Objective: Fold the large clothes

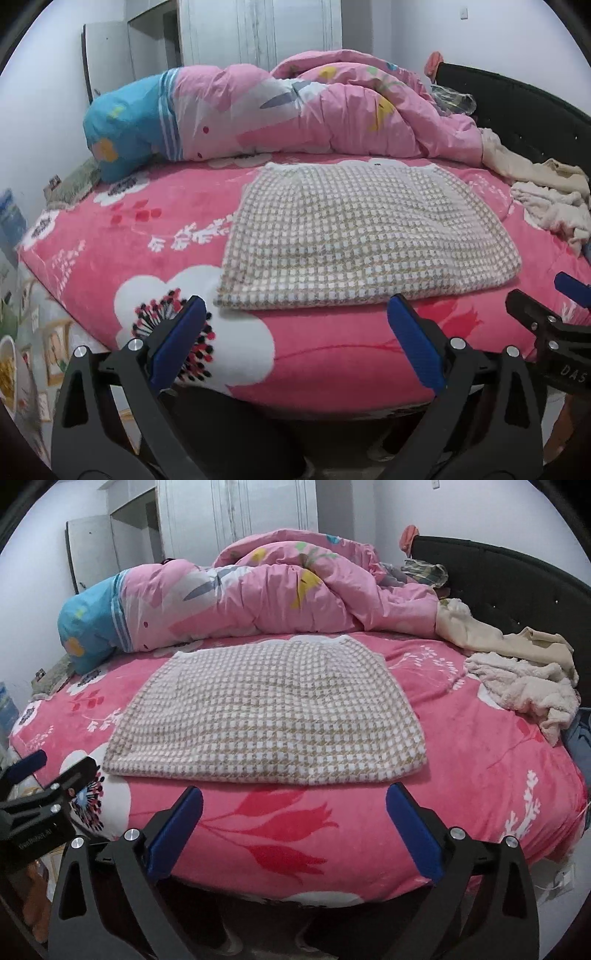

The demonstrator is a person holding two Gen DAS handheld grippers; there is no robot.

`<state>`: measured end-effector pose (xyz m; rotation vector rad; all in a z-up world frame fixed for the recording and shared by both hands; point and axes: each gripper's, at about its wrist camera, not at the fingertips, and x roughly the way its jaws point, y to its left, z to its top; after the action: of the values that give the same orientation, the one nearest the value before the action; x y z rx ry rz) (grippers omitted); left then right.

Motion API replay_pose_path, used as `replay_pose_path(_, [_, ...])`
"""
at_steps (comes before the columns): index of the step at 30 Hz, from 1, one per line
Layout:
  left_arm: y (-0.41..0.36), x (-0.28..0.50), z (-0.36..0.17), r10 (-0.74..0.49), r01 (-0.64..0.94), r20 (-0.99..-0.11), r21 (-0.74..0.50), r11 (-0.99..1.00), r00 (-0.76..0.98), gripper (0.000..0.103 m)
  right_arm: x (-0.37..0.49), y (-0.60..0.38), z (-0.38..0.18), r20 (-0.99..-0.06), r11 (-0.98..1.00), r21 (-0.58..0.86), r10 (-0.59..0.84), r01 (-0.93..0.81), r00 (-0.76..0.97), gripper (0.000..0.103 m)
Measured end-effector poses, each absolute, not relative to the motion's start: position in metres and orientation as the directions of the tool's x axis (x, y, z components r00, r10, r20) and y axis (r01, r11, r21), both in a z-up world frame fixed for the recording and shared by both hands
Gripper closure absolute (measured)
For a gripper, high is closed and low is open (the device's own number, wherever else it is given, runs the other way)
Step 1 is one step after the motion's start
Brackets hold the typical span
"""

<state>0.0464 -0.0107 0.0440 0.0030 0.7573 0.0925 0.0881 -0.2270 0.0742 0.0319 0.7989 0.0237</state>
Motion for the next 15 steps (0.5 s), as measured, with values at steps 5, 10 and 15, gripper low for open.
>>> replay_pose_path(5, [-0.011, 0.052, 0.026, 0.074, -0.108, -0.748, 0.003, 0.994, 0.659, 0.008, 0.09, -0.223, 0.07, -0.734, 1.0, 0.02, 0.024, -0.015, 0.679, 0.006])
replay_pose_path(10, [-0.015, 0.057, 0.012, 0.071, -0.106, -0.787, 0.007, 0.994, 0.613, 0.008, 0.093, -0.222, 0.061, -0.756, 1.0, 0.014, 0.023, -0.02, 0.654, 0.006])
replay_pose_path(15, [-0.017, 0.058, 0.01, 0.078, -0.109, -0.791, 0.015, 0.994, 0.606, 0.008, 0.093, -0.22, 0.057, -0.767, 1.0, 0.009, 0.025, -0.029, 0.641, 0.006])
